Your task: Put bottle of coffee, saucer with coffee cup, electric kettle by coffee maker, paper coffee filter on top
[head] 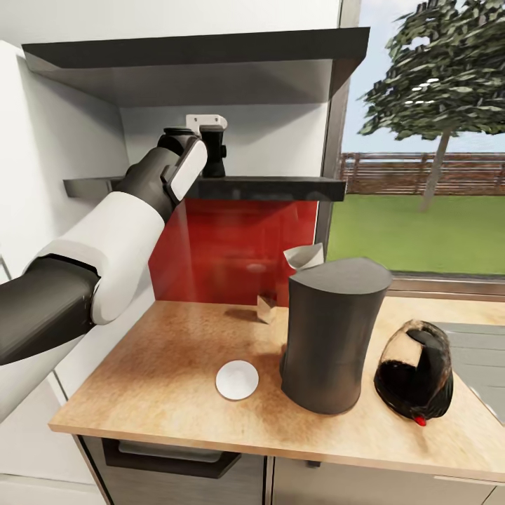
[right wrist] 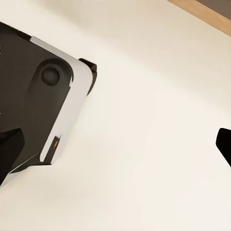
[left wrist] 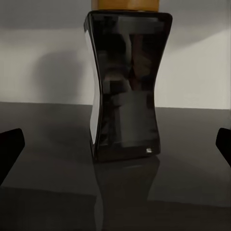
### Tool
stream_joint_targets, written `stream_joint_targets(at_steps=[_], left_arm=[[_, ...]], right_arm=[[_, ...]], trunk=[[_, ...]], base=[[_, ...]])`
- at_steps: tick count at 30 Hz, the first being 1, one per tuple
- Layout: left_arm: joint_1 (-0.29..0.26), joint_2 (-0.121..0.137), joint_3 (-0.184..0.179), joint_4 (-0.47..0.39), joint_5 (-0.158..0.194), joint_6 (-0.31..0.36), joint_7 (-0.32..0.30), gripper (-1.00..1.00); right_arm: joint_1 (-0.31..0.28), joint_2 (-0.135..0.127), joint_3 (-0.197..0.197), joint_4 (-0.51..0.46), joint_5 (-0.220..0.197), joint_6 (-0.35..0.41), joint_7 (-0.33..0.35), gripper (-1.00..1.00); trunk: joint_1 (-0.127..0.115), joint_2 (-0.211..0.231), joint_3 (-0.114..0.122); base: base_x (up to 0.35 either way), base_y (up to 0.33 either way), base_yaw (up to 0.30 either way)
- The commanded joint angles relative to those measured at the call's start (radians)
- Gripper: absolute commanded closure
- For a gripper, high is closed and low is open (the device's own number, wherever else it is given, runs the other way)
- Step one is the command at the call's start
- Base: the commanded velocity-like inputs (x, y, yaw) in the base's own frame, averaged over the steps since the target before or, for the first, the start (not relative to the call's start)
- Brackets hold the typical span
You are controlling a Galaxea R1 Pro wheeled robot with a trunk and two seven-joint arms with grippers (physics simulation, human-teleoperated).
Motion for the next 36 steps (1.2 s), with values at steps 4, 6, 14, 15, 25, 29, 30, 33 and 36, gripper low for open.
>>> stream_joint_targets(at_steps=[4,6,14,15,25,29,30,33,36], left_arm=[[-0.001,0.000,-0.003,-0.001,0.010,0.003,0.009,-1.00],[-0.001,0.000,-0.003,-0.001,0.010,0.002,0.009,-1.00],[0.000,0.000,-0.003,0.000,0.010,0.002,0.009,-1.00],[0.000,0.000,-0.002,0.000,0.010,0.002,0.009,-1.00],[-0.001,0.000,0.002,0.000,0.010,0.001,0.009,-1.00],[-0.001,0.000,0.003,0.000,0.010,0.001,0.009,-1.00],[-0.001,0.000,0.002,0.000,0.010,0.001,0.009,-1.00],[-0.001,0.000,0.003,0.000,0.011,0.001,0.009,-1.00],[-0.001,0.000,0.003,0.000,0.011,0.001,0.009,-1.00]], right_arm=[[-0.002,-0.001,-0.008,0.003,0.006,-0.004,0.001,-1.00],[-0.002,-0.002,-0.008,0.003,0.006,-0.004,0.001,-1.00],[-0.002,-0.001,-0.008,0.003,0.006,-0.004,0.001,-1.00],[-0.002,-0.001,-0.008,0.003,0.006,-0.004,0.001,-1.00],[-0.002,-0.001,-0.008,0.003,0.006,-0.004,0.001,-1.00],[-0.002,-0.001,-0.008,0.003,0.006,-0.004,0.001,-1.00],[-0.002,-0.001,-0.008,0.003,0.006,-0.004,0.001,-1.00],[0.004,-0.001,-0.008,0.004,0.006,-0.004,0.001,-1.00],[0.018,0.005,-0.008,0.004,0.006,-0.005,0.001,-1.00]], trunk=[[-0.011,0.019,0.007],[-0.011,0.019,0.007],[-0.023,0.040,0.017],[-0.023,0.040,0.017],[-0.023,0.040,0.017],[-0.023,0.040,0.017],[-0.023,0.040,0.017],[-0.023,0.040,0.017],[-0.023,0.040,0.017]], base=[[0.000,0.000,0.000],[0.000,0.000,0.000],[0.000,0.000,0.000],[0.000,0.000,0.000],[0.016,0.000,0.000],[0.095,0.000,0.000],[0.022,0.000,0.000],[0.013,0.000,0.000],[0.006,0.000,0.000]])
